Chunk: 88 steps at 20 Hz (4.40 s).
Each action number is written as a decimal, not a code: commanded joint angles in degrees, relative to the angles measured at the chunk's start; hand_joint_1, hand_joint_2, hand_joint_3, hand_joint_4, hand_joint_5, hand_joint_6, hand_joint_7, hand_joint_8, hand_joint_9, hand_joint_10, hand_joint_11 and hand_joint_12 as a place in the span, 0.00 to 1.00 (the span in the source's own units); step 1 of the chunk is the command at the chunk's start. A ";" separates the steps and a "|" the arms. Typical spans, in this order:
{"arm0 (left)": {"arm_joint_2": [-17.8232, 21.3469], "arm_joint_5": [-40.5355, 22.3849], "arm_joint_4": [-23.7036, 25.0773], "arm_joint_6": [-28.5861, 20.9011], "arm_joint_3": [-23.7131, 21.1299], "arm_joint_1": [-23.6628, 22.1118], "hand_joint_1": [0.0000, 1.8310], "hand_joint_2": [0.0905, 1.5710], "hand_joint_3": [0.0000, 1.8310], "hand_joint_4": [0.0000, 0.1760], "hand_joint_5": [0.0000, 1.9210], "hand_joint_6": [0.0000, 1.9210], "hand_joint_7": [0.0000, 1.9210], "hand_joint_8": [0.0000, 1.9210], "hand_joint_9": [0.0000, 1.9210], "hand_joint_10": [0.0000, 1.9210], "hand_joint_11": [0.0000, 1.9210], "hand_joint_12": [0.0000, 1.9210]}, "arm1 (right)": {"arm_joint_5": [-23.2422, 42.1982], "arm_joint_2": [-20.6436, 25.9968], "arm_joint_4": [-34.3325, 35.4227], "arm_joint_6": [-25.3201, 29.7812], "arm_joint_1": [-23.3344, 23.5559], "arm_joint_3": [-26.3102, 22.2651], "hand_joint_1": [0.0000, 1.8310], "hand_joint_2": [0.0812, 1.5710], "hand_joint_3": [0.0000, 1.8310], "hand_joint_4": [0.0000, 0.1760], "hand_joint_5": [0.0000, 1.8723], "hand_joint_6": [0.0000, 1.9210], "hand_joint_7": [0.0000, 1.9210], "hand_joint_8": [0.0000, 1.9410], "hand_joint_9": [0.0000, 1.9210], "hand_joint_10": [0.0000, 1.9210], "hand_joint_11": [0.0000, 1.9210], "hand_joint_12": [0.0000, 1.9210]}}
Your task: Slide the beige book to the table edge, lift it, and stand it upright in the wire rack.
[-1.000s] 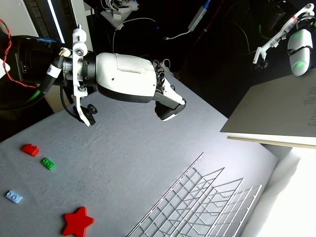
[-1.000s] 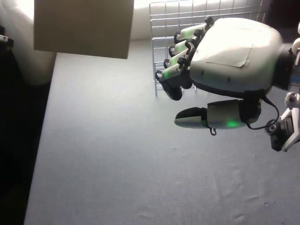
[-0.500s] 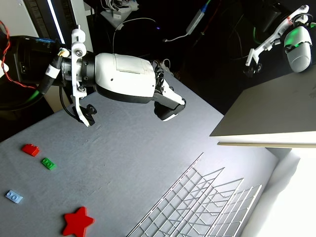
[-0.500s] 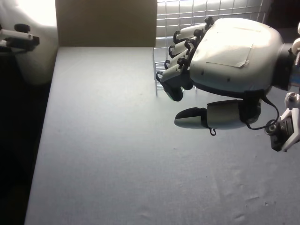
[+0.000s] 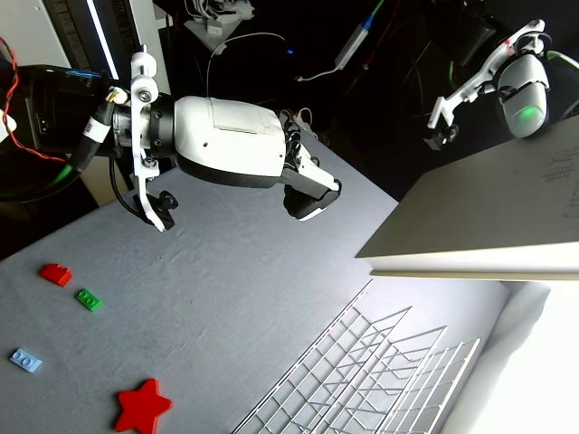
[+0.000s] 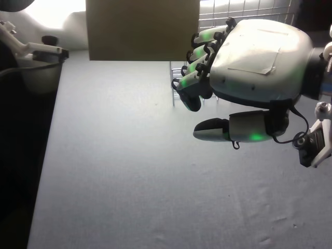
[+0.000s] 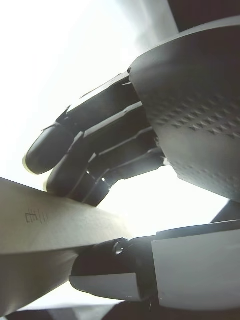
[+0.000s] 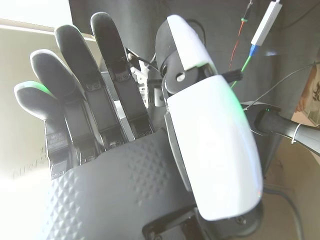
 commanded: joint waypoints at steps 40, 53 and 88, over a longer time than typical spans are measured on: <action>-3.17 -17.21 -12.04 8.79 -0.05 2.27 0.75 0.69 0.00 0.00 0.43 0.51 0.53 0.50 0.54 0.62 0.41 0.69 | -3.12 22.09 13.07 -2.73 -3.14 -12.14 0.19 0.80 0.00 0.00 0.37 0.54 0.36 0.62 0.25 0.82 0.16 1.00; -6.74 -22.50 -10.66 12.89 0.59 4.01 0.74 0.71 0.00 0.00 0.41 0.54 0.50 0.56 0.52 0.62 0.41 0.68 | 0.93 21.88 13.09 -3.49 -2.57 -12.50 0.15 0.80 0.00 0.00 0.40 0.50 0.39 0.54 0.29 0.72 0.14 1.00; -19.95 -43.28 -14.10 12.93 7.13 11.43 0.76 0.69 0.00 0.00 0.46 0.47 0.52 0.52 0.53 0.63 0.42 0.72 | -4.04 21.34 21.61 -6.27 -2.44 -11.88 0.25 0.77 0.00 0.00 0.31 0.62 0.34 0.65 0.27 0.85 0.19 1.00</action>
